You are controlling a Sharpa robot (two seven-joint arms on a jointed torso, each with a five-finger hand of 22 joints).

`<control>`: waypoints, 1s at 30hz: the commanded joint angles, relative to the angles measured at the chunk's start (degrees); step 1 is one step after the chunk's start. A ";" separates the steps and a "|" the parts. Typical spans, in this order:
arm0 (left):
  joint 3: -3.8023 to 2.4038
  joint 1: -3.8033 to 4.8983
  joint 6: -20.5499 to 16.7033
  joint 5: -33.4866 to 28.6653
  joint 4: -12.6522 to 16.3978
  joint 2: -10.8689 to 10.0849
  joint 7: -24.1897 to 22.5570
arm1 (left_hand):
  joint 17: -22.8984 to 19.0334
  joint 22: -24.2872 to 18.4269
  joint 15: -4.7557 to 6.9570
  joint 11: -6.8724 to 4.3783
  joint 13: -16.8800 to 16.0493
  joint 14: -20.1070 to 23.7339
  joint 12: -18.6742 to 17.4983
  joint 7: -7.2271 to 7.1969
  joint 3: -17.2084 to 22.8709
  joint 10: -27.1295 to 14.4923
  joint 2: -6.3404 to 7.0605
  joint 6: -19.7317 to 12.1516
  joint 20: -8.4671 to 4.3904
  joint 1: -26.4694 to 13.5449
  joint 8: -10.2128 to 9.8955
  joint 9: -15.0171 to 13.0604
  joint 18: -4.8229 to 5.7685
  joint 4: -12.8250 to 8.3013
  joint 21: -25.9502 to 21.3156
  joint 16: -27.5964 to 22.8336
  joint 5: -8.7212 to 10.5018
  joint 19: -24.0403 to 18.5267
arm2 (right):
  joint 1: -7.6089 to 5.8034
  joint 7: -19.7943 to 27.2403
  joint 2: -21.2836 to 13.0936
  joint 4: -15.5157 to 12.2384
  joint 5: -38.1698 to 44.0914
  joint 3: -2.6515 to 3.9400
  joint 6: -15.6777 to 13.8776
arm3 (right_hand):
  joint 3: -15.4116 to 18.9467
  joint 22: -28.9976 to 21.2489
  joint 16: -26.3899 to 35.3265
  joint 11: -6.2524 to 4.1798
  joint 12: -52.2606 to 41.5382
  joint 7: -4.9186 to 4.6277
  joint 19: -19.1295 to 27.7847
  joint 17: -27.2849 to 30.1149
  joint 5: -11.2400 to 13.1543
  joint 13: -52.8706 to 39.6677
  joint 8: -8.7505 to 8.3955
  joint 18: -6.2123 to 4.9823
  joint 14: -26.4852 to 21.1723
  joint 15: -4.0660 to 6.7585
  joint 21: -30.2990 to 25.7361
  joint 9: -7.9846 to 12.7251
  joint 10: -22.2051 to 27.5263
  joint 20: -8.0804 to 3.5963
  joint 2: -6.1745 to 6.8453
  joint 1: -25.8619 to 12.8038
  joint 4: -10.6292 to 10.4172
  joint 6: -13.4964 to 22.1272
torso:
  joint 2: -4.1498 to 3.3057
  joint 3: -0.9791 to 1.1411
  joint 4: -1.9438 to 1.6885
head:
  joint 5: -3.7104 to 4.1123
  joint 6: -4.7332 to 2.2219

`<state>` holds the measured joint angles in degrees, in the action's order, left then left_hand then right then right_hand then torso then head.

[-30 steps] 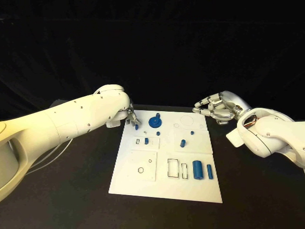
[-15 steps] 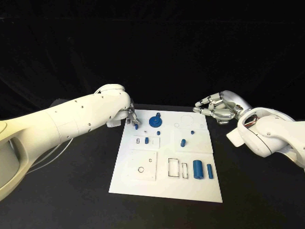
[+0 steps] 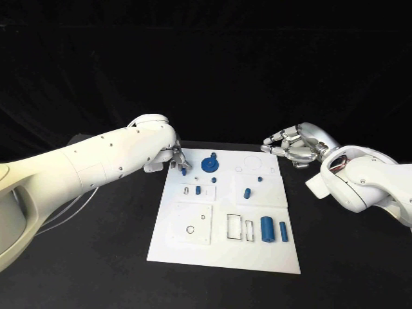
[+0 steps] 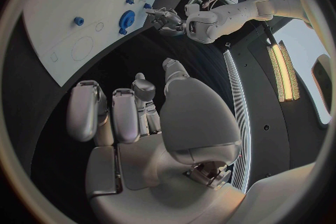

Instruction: Assemble the parts on the task board

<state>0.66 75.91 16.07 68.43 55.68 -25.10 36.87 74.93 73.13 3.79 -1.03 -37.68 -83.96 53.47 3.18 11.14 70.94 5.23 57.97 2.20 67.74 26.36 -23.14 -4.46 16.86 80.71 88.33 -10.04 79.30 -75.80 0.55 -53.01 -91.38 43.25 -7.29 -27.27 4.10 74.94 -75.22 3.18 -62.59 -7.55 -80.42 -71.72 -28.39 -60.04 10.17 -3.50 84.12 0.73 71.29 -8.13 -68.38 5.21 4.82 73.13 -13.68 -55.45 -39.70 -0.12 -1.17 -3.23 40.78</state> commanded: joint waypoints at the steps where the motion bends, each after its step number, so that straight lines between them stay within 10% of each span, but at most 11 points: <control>1: -0.02 0.01 1.30 -0.12 0.11 0.14 0.17 | 13.20 0.15 0.35 0.11 -0.12 -5.46 0.23 0.01 -0.50 0.44 0.00 0.50 -0.01 -0.85 0.28 0.06 0.57 0.00 0.25 0.23 0.04 0.40 | 0.03 0.23 0.06 -0.01 0.58 0.00 0.57 | 0.42 4.44 0.15 -0.13 -0.05 -0.22 0.06 0.01 -0.25 -0.03 0.21 -0.79 1.57 0.46 -0.38 0.10 0.30 -0.21 -0.37 0.00 -0.02 -0.16 | 0.00 -0.01 -0.01 | -0.04 -0.03; 30: 0.00 0.02 0.94 -0.48 0.13 -0.01 0.30 | 13.21 0.38 0.63 -0.23 -0.54 -5.46 0.57 -0.36 1.81 0.76 -1.02 0.48 -0.17 2.36 0.41 0.06 0.62 -0.46 0.27 0.24 -0.12 0.66 | 0.03 0.25 0.17 0.06 0.58 0.00 0.71 | 0.52 4.48 0.11 -0.13 -0.17 -0.22 0.02 -0.06 -0.27 -0.14 0.24 -0.78 1.59 0.46 -0.33 0.10 0.20 -0.21 -0.41 -0.04 -0.08 -0.15 | 0.00 0.02 0.01 | -0.08 0.11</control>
<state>0.68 75.90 17.22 68.36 55.69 -25.18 37.11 74.91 73.43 4.03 -1.03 -38.17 -84.13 53.71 2.97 12.71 71.35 4.22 58.17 1.93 69.66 26.57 -23.15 -4.46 16.39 80.71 88.33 -10.04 79.56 -75.80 0.52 -52.89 -91.32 43.26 -7.29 -27.22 4.26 74.92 -75.22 3.18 -62.59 -7.46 -80.42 -71.72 -28.39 -60.12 10.17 -3.50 84.12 0.73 71.10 -8.13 -68.38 5.21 4.84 73.14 -13.84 -55.36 -39.72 -0.13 -1.15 -3.30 40.88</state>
